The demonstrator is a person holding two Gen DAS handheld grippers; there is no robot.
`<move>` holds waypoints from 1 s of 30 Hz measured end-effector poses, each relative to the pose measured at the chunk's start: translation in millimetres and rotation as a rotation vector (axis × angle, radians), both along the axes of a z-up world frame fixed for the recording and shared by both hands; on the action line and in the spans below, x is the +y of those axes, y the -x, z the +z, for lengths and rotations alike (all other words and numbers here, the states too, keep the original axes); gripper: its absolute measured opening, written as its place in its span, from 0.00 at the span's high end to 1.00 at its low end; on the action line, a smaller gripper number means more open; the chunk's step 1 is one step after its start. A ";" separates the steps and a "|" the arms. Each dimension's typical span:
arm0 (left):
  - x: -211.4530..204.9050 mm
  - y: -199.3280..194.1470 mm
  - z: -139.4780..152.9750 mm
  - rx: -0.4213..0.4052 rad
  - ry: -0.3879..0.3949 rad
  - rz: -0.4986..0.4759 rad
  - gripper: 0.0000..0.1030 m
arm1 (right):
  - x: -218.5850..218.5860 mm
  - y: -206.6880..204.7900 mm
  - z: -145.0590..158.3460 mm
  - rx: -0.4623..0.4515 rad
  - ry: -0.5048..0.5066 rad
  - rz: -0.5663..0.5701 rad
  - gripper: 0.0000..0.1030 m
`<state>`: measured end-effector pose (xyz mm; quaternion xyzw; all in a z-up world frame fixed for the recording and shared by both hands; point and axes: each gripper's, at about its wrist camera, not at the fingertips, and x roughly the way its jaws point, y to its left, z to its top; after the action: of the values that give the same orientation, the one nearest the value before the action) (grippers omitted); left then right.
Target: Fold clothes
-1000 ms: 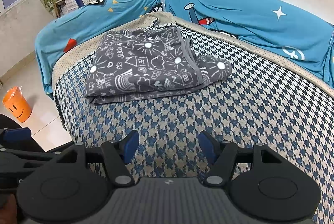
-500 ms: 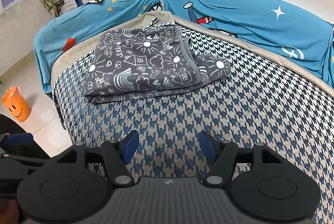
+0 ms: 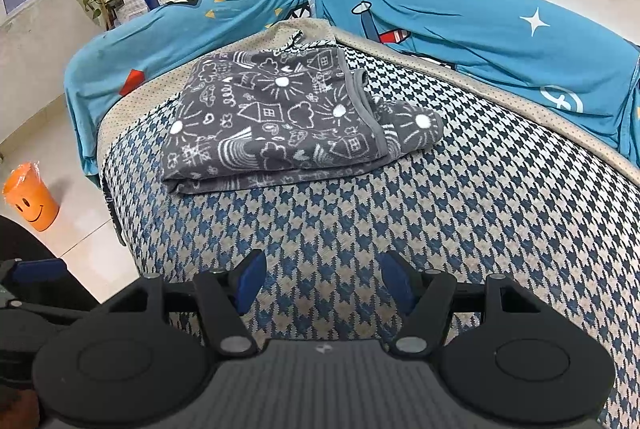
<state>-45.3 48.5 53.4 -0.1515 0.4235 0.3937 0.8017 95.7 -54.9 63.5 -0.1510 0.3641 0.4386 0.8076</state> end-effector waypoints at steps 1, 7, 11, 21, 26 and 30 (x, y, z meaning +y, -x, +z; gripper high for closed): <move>-0.1 0.1 0.2 0.000 -0.001 0.000 0.00 | 0.0 -0.1 -0.1 0.000 0.000 0.000 0.37; -0.1 -0.5 0.7 -0.002 -0.002 -0.001 0.00 | 0.3 0.5 -0.2 0.000 0.003 0.002 0.37; -0.3 -0.5 1.0 -0.002 -0.003 -0.003 0.00 | 0.2 0.5 -0.3 0.000 0.005 0.002 0.37; -0.7 -1.1 1.7 -0.001 -0.006 -0.004 0.00 | 0.3 0.7 -0.6 0.000 0.004 0.003 0.37; -2.6 -1.9 -0.8 0.009 0.001 -0.011 0.00 | 0.6 1.0 -0.5 0.002 0.004 0.007 0.37; -5.4 -2.7 -3.5 0.017 0.011 -0.023 0.00 | 1.4 2.1 -1.6 0.002 0.011 0.012 0.37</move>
<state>-42.6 43.1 50.0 -0.1479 0.4341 0.3833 0.8017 93.6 -53.4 61.8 -0.1573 0.3667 0.4415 0.8037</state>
